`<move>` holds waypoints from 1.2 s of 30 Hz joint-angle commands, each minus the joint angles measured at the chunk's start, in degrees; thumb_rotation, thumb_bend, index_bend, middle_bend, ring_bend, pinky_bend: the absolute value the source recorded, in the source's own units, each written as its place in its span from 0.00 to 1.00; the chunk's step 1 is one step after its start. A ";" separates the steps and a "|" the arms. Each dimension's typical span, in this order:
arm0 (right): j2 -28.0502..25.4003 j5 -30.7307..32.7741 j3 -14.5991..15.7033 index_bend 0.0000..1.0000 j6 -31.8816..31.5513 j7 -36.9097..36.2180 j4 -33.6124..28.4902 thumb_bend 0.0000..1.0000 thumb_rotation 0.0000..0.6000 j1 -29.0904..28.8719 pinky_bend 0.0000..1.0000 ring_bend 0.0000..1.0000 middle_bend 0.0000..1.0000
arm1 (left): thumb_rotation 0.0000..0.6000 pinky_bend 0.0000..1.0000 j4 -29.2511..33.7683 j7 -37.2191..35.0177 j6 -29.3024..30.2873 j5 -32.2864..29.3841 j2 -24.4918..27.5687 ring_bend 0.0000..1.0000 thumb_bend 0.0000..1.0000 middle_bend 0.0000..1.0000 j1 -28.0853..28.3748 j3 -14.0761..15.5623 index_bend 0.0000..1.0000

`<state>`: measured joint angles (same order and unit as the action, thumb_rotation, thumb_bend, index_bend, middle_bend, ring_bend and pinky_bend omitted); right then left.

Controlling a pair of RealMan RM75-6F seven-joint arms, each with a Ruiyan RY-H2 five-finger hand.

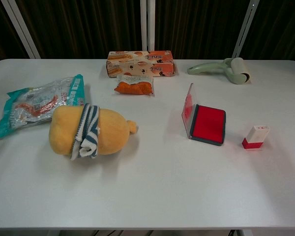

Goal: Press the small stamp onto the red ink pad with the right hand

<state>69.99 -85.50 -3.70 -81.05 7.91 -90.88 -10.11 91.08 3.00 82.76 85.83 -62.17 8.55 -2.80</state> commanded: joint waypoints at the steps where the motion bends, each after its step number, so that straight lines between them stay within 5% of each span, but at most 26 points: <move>1: -0.01 0.02 -0.04 0.00 -0.16 -0.10 0.11 0.12 1.00 0.10 0.00 0.00 0.00 | 0.48 0.20 -0.15 -0.14 0.00 0.03 -0.13 0.12 0.10 0.17 0.09 -0.08 0.07; 11: -0.05 0.41 0.16 0.00 0.85 2.45 -0.39 0.12 1.00 -0.10 0.04 0.02 0.00 | 0.47 0.20 -0.56 -0.71 -0.04 -0.28 -0.06 0.12 0.10 0.17 0.01 -0.14 0.07; 13: -0.54 2.48 0.24 0.00 2.68 5.13 -1.95 0.12 1.00 -0.29 0.27 0.16 0.00 | 0.47 0.20 -0.78 -0.86 -0.28 -0.45 0.01 0.12 0.10 0.17 0.09 -0.17 0.07; 15: -0.43 3.35 0.08 0.00 4.14 7.39 -3.33 0.12 1.00 -1.04 0.66 0.45 0.02 | 0.47 0.20 -1.44 -1.26 -0.35 -0.55 -0.16 0.12 0.10 0.17 0.12 -0.22 0.07; 16: 0.44 2.80 0.23 0.00 4.46 9.12 -2.74 0.12 1.00 -1.54 0.78 0.56 0.04 | 0.47 0.20 -2.05 -1.61 -0.37 -0.63 -0.43 0.12 0.10 0.17 0.11 -0.25 0.07; 18: 1.97 1.94 0.51 0.00 4.92 11.80 -2.08 0.12 1.00 -2.27 0.85 0.63 0.08 | 0.47 0.20 -2.89 -2.37 -0.60 -0.95 -0.95 0.12 0.10 0.17 0.07 -0.23 0.07; 25: 8.60 2.30 0.46 0.18 8.33 19.91 -1.53 0.12 1.00 -5.22 0.93 0.72 0.21 | 0.47 0.20 -4.26 -3.72 -0.69 -0.38 -1.51 0.12 0.10 0.17 -0.13 0.35 0.07; 36: 16.37 7.09 -0.07 0.23 12.65 28.96 2.06 0.13 1.00 -8.21 0.93 0.73 0.23 | 0.47 0.20 -4.70 -4.47 -0.47 -0.42 -1.32 0.12 0.10 0.17 -0.52 0.52 0.07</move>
<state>85.53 -79.28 -3.62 -68.99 35.97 -89.49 -17.90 86.37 -1.46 82.29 85.40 -63.48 8.03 -2.27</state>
